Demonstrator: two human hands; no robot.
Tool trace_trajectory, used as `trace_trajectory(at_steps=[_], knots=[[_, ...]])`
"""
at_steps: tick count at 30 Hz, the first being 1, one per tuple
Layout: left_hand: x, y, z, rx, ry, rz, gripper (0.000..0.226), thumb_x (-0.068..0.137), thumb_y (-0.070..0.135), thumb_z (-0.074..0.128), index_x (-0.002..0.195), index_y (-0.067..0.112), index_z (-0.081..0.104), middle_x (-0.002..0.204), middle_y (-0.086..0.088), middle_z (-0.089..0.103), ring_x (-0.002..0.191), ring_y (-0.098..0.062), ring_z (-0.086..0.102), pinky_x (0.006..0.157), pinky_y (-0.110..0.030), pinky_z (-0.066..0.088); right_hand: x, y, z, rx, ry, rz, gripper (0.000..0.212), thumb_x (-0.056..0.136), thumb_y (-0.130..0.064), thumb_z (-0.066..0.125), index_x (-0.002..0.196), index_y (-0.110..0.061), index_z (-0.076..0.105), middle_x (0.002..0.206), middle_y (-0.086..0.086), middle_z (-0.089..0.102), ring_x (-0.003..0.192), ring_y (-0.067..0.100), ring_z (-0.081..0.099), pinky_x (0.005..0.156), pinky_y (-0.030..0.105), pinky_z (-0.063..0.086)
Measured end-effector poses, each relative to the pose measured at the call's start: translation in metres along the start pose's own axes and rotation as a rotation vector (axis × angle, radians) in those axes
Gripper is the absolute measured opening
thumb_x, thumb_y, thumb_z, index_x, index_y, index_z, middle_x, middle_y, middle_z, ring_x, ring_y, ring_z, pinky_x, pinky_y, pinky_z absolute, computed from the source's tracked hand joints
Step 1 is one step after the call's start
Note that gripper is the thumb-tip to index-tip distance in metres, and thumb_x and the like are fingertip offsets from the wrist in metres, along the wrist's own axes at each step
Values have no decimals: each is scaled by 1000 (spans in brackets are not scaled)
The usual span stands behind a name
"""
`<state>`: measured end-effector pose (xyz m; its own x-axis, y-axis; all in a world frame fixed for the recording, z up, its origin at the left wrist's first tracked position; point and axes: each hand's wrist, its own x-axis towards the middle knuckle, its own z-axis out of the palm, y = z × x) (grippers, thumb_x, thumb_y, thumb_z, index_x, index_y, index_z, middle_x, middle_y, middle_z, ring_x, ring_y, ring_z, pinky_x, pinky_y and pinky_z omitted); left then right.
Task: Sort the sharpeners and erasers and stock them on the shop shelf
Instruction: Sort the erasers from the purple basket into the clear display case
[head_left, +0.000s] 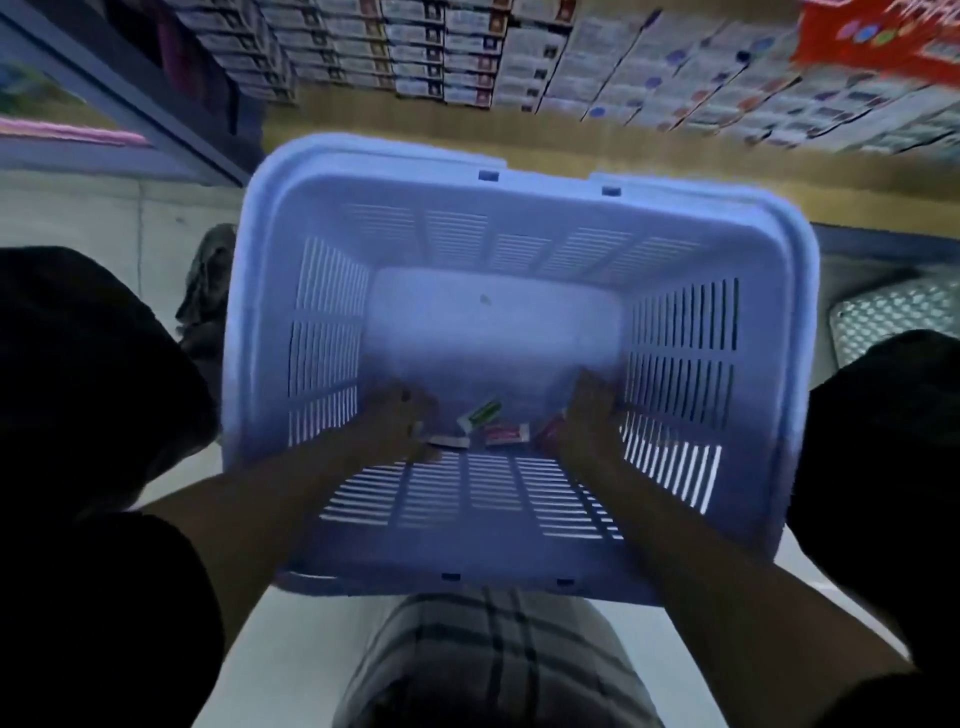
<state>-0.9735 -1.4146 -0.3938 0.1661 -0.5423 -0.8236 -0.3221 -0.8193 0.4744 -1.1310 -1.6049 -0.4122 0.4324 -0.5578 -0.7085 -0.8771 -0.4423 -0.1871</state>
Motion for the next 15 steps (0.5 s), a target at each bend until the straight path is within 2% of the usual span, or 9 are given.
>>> trace_trajectory(at_steps=[1, 3, 5, 6, 8, 12, 13, 15], knots=[[1, 0, 1, 11, 5, -17, 89, 66, 58, 70, 136, 8, 45, 130, -21, 43, 124, -32, 42, 100, -31, 36, 1, -3, 4, 85, -36, 76, 78, 85, -38, 61, 146, -20, 17, 149, 16, 22, 131, 40, 32, 103, 45, 40], [3, -2, 5, 19, 31, -70, 76, 76, 43, 74, 138, 12, 43, 131, -20, 43, 126, -31, 40, 103, -33, 34, -5, -7, 3, 41, -8, 142, 93, 79, -28, 70, 149, -21, 10, 151, 19, 10, 134, 45, 22, 104, 49, 36], [2, -3, 9, -24, 15, -86, 81, 70, 43, 79, 136, 12, 45, 132, -21, 40, 125, -32, 41, 105, -34, 35, -7, -1, 7, 99, -2, 146, 87, 77, -28, 71, 146, -30, 19, 148, 18, 15, 131, 47, 27, 100, 48, 37], [1, -5, 12, -75, 15, -94, 89, 61, 49, 82, 134, 12, 48, 130, -22, 39, 123, -34, 43, 104, -35, 37, -9, 0, 10, 163, 15, 133, 81, 77, -26, 70, 143, -31, 25, 145, 18, 21, 128, 45, 32, 99, 46, 38], [0, -7, 14, -124, 30, -80, 101, 44, 57, 75, 130, 11, 52, 126, -22, 41, 117, -34, 49, 101, -34, 41, -15, -3, 14, 330, 26, 87, 73, 76, -20, 72, 139, -24, 36, 136, 21, 30, 120, 40, 40, 98, 42, 42], [1, -9, 21, -137, 86, -73, 87, 54, 42, 85, 130, 13, 54, 122, -21, 46, 112, -32, 51, 94, -30, 41, -26, -11, 26, 511, 97, 16, 70, 69, -11, 81, 131, -15, 48, 128, 21, 28, 103, 35, 52, 92, 47, 47], [3, -10, 23, -173, 111, -68, 84, 57, 41, 83, 129, 10, 54, 122, -20, 50, 110, -30, 52, 92, -29, 41, -26, -10, 27, 525, 95, -1, 68, 71, -9, 80, 131, -14, 48, 128, 22, 28, 95, 29, 55, 90, 44, 49], [6, -6, 27, -285, 163, -69, 70, 68, 30, 82, 126, 3, 55, 119, -18, 55, 105, -22, 53, 90, -27, 41, -25, -8, 22, 551, 81, -23, 67, 75, -2, 77, 133, -12, 46, 131, 21, 26, 80, 6, 50, 84, 25, 49]])
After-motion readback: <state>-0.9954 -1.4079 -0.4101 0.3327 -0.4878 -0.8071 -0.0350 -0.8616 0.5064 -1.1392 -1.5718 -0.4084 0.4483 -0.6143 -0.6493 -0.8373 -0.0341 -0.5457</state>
